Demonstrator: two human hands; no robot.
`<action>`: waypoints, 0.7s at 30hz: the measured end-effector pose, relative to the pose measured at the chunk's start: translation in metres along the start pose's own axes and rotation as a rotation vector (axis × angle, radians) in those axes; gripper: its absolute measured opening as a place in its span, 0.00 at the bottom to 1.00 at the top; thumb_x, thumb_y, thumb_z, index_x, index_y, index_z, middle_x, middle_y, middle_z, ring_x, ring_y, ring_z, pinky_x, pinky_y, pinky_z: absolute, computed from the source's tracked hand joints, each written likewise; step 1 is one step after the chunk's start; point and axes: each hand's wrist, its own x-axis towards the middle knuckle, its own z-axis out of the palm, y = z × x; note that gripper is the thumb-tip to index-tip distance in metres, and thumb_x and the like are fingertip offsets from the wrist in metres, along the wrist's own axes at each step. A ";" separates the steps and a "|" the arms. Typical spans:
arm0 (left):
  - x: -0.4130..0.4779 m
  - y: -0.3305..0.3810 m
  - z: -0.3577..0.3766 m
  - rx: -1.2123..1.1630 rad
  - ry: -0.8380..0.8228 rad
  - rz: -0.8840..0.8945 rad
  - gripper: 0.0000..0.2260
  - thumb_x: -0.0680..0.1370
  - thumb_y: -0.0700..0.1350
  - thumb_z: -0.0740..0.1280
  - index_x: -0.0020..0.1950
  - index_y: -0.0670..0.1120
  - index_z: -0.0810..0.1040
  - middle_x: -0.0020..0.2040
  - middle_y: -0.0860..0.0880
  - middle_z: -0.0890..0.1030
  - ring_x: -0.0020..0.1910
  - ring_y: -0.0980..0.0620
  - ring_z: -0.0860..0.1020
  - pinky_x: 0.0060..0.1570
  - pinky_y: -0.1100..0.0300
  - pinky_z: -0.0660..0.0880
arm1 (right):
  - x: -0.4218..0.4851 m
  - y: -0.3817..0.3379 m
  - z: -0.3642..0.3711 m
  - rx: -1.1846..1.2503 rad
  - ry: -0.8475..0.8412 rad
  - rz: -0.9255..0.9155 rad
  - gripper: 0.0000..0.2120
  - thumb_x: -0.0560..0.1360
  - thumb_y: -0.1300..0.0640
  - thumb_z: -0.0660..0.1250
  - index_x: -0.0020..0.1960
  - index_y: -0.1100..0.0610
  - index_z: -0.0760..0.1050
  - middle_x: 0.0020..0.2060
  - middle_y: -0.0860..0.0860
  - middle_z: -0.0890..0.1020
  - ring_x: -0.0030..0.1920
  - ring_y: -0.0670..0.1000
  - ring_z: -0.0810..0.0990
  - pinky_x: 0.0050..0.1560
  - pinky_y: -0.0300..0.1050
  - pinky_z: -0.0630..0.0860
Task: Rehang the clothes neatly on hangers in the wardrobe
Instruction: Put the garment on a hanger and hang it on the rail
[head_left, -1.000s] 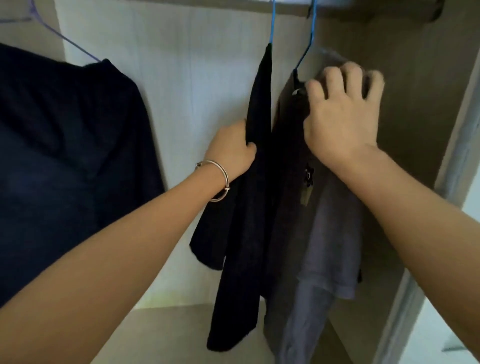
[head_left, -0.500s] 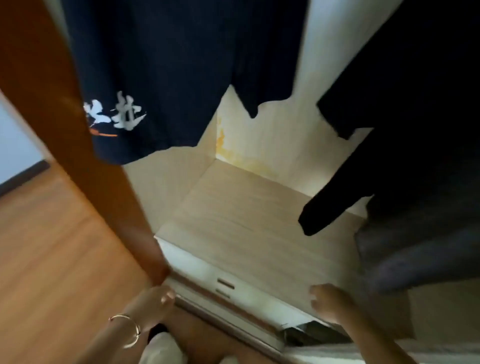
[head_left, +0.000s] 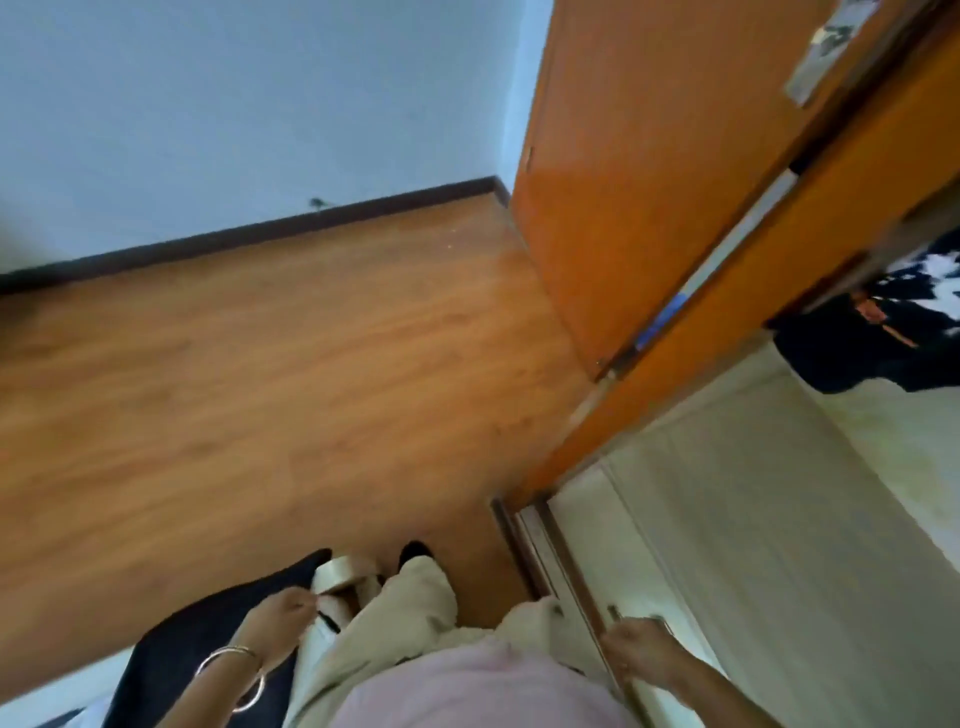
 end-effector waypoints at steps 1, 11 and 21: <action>-0.002 0.000 -0.010 -0.041 -0.011 -0.024 0.12 0.71 0.44 0.64 0.51 0.42 0.80 0.51 0.44 0.80 0.54 0.42 0.79 0.58 0.49 0.74 | 0.007 -0.027 -0.009 -0.062 -0.033 -0.009 0.14 0.76 0.58 0.59 0.32 0.53 0.73 0.32 0.49 0.75 0.30 0.46 0.74 0.36 0.38 0.71; 0.013 -0.044 -0.038 -0.610 0.140 -0.388 0.07 0.73 0.38 0.65 0.35 0.45 0.74 0.39 0.42 0.78 0.40 0.45 0.74 0.41 0.56 0.69 | 0.066 -0.278 -0.055 -0.255 -0.082 -0.356 0.07 0.78 0.56 0.58 0.47 0.49 0.75 0.44 0.47 0.79 0.52 0.52 0.78 0.57 0.49 0.76; 0.110 0.038 -0.075 -1.237 0.201 -0.707 0.08 0.77 0.35 0.59 0.39 0.38 0.74 0.32 0.44 0.72 0.27 0.50 0.66 0.29 0.61 0.57 | 0.189 -0.478 -0.116 -0.714 -0.164 -0.314 0.14 0.80 0.53 0.55 0.60 0.56 0.75 0.59 0.52 0.78 0.55 0.50 0.75 0.56 0.43 0.71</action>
